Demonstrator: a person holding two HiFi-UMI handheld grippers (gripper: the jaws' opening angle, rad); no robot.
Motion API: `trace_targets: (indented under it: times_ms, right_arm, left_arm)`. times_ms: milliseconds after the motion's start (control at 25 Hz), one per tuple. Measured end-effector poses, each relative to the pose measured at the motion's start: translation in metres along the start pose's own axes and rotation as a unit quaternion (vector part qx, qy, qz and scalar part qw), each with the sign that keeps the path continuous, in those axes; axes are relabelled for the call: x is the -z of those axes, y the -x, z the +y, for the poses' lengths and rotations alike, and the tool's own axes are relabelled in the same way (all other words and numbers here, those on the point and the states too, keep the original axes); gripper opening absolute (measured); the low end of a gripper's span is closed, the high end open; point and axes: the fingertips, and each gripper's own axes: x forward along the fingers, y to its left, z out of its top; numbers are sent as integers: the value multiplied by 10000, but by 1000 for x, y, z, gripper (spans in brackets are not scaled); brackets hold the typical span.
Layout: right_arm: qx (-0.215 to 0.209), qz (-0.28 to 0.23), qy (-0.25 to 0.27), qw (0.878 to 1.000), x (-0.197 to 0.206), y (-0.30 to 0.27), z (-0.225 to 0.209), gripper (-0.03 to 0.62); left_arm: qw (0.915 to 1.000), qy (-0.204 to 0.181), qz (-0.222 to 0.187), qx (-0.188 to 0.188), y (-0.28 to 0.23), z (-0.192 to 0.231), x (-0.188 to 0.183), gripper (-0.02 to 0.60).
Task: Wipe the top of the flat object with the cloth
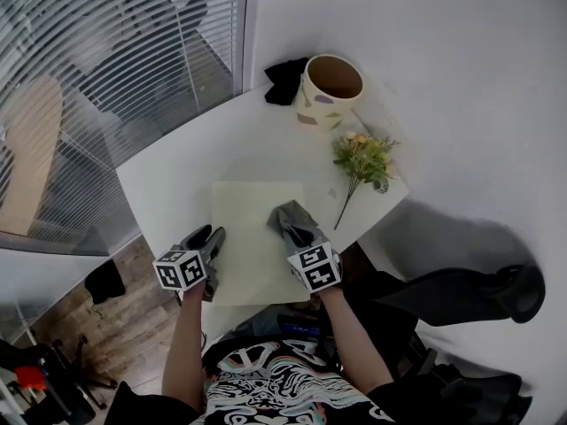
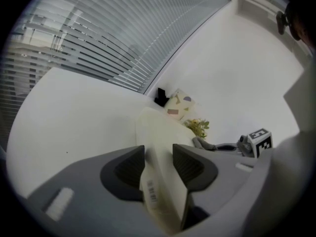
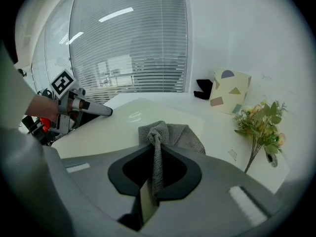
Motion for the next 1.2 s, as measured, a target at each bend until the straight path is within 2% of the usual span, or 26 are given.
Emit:
trace_targets:
  times_ms: [1200]
  right_arm:
    - [227,139,40,9996,20,20,25,15]
  left_arm:
    - [9999,-19,-10,125,-1,-1,0,195]
